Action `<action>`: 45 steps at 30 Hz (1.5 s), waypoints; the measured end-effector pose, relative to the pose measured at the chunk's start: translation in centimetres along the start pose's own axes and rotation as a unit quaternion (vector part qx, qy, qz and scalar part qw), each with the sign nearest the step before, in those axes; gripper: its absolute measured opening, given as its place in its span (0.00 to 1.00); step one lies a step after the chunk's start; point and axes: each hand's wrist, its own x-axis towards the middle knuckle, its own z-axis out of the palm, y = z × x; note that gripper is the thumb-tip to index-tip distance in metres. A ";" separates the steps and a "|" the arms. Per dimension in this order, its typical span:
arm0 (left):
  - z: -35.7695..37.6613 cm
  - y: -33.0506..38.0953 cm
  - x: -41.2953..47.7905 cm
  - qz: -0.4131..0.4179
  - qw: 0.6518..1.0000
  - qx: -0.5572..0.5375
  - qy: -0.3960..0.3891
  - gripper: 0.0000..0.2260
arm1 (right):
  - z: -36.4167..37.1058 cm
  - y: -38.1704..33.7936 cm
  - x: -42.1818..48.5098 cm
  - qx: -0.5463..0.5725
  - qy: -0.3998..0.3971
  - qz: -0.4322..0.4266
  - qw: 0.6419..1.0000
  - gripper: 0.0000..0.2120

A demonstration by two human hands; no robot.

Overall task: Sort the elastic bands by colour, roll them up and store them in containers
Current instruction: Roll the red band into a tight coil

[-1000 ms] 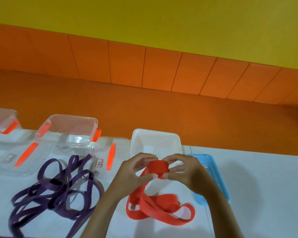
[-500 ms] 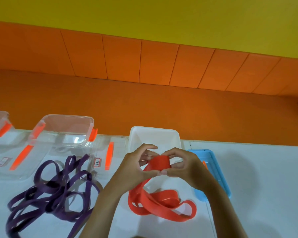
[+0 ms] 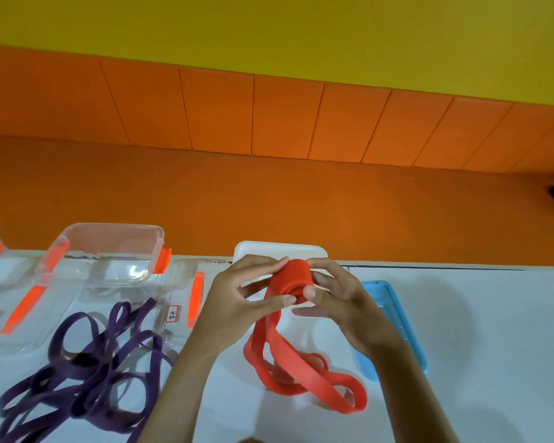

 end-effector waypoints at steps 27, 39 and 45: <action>-0.3 -0.9 -3.8 -0.052 0.991 0.113 -0.040 0.23 | -0.9 -0.2 -2.4 -0.302 -0.011 -0.014 0.953 0.22; 0.1 -0.3 -5.1 -0.009 0.992 0.122 -0.030 0.21 | 0.4 1.9 -4.3 -0.118 -0.044 0.041 0.991 0.27; 0.8 0.4 -5.8 -0.006 0.993 0.114 -0.021 0.25 | 1.0 1.2 -4.8 -0.159 0.013 -0.052 0.986 0.22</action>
